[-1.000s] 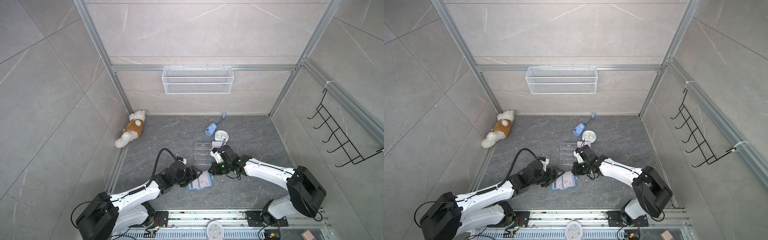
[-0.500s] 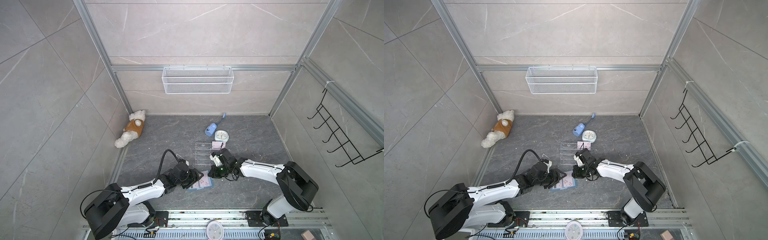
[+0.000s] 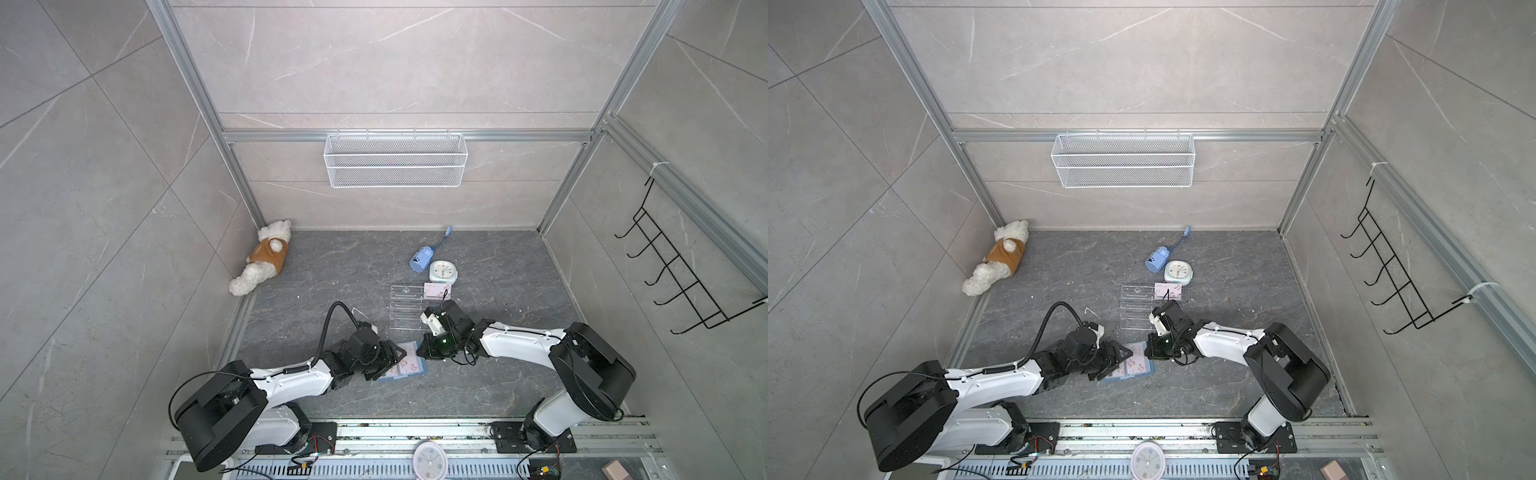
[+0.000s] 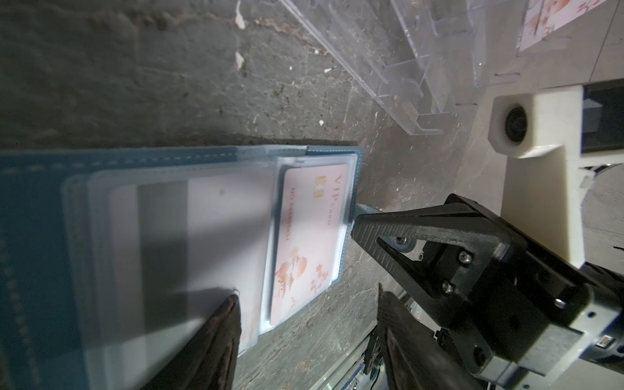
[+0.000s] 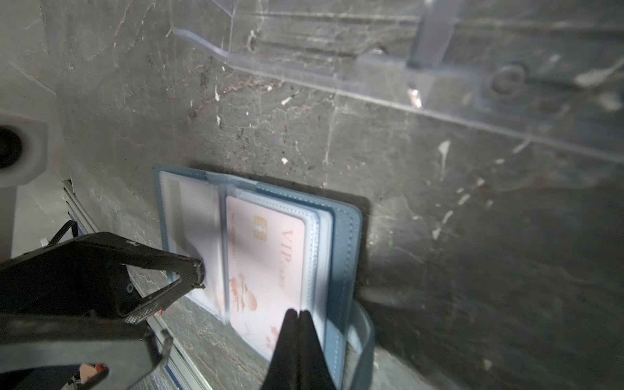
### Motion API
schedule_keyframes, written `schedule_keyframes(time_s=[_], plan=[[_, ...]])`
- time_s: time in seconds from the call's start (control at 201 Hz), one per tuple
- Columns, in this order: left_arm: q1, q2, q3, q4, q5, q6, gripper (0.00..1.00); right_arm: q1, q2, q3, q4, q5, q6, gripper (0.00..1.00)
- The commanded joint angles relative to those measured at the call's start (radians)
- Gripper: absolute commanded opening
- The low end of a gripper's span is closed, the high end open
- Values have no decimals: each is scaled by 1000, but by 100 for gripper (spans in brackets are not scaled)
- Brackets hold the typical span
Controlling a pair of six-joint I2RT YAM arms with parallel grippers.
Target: Take the credit cards out of the card holder
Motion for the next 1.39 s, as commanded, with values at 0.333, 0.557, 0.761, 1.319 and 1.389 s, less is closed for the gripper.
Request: schedule_keyframes(time_s=[0.333, 0.557, 0.761, 1.319, 1.389], plan=[[-5, 28, -39, 104, -17, -14, 59, 17, 45, -15, 39, -12, 24, 0], [-5, 40, -61, 140, -17, -24, 53, 30, 59, -23, 56, -9, 36, 0], [-6, 38, -86, 187, -28, -26, 45, 38, 65, -26, 59, -5, 38, 0], [-6, 92, -128, 347, -31, -32, 9, 43, 82, -38, 70, -14, 37, 0], [-6, 84, -132, 340, -38, -33, 2, 42, 84, -38, 71, -15, 36, 0]])
